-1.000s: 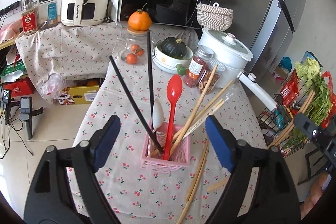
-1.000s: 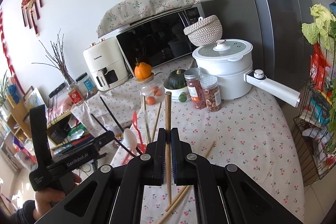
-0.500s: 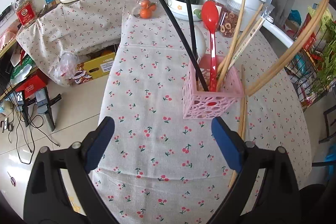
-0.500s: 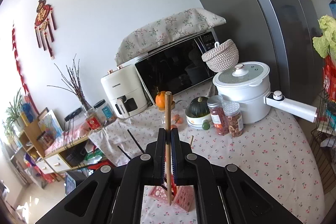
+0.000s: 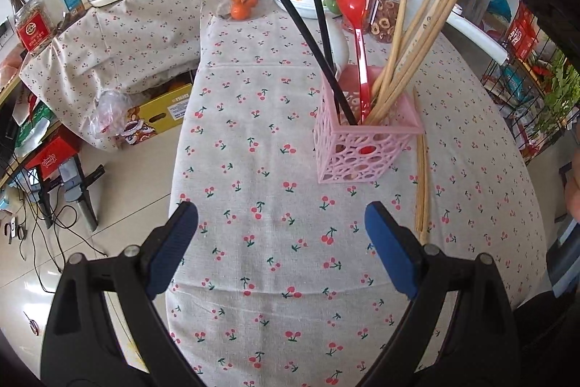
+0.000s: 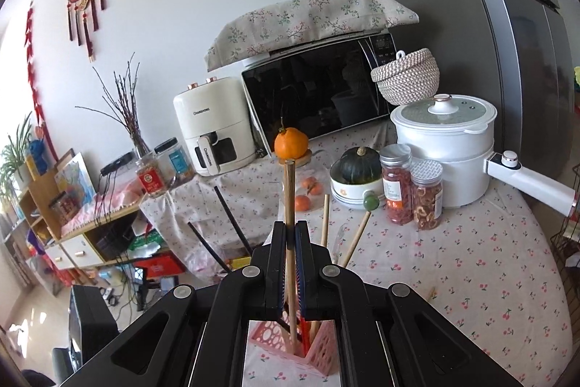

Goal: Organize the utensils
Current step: 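Lower the red spoon and wooden chopstick into the pink basket and open both grippers, then withdraw both grippers from the basket toward the last wooden chopsticks, then lower the right gripper onto a wooden chopstick and close on it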

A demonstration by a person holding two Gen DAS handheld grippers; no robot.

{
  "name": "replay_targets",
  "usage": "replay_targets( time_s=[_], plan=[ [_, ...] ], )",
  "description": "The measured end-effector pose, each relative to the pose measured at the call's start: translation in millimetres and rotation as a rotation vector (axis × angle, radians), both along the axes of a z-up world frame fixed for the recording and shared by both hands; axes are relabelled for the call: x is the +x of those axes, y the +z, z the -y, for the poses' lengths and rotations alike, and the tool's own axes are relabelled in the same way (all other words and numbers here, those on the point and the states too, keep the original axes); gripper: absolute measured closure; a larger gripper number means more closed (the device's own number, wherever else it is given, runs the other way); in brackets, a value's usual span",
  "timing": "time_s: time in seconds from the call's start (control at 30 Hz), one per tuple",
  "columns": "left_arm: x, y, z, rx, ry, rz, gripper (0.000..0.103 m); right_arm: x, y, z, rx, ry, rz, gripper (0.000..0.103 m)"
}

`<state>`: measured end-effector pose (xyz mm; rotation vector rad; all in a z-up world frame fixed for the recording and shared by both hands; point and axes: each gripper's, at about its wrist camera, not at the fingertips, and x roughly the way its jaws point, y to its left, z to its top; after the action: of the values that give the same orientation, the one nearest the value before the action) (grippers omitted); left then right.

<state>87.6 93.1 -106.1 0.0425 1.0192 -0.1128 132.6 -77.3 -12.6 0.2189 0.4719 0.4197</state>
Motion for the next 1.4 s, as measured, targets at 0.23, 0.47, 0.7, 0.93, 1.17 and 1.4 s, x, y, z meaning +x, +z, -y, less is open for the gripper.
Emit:
replay_targets(
  time_s=[0.23,0.47,0.7,0.93,1.17,1.4],
  plan=[
    [1,-1,2,-0.045,-0.003,-0.021,0.010,-1,-9,1,-0.009,0.020,-0.027,0.059],
    [-1,2,15,-0.037,-0.033,-0.011,0.010,-12,3,37,0.020,-0.013,-0.042,0.034],
    [-3,-1,33,-0.034,-0.061,-0.015,0.009,-19,-10,62,-0.072,-0.057,-0.136,0.019],
    [-1,-12,54,-0.035,-0.080,-0.057,0.009,-9,-54,86,-0.134,-0.127,-0.323,0.017],
    [2,-22,65,-0.012,-0.092,-0.090,0.008,11,-105,94,-0.175,-0.171,-0.529,0.017],
    [4,-30,62,-0.010,-0.086,-0.137,0.008,31,-146,81,-0.200,-0.152,-0.667,0.017]
  ],
)
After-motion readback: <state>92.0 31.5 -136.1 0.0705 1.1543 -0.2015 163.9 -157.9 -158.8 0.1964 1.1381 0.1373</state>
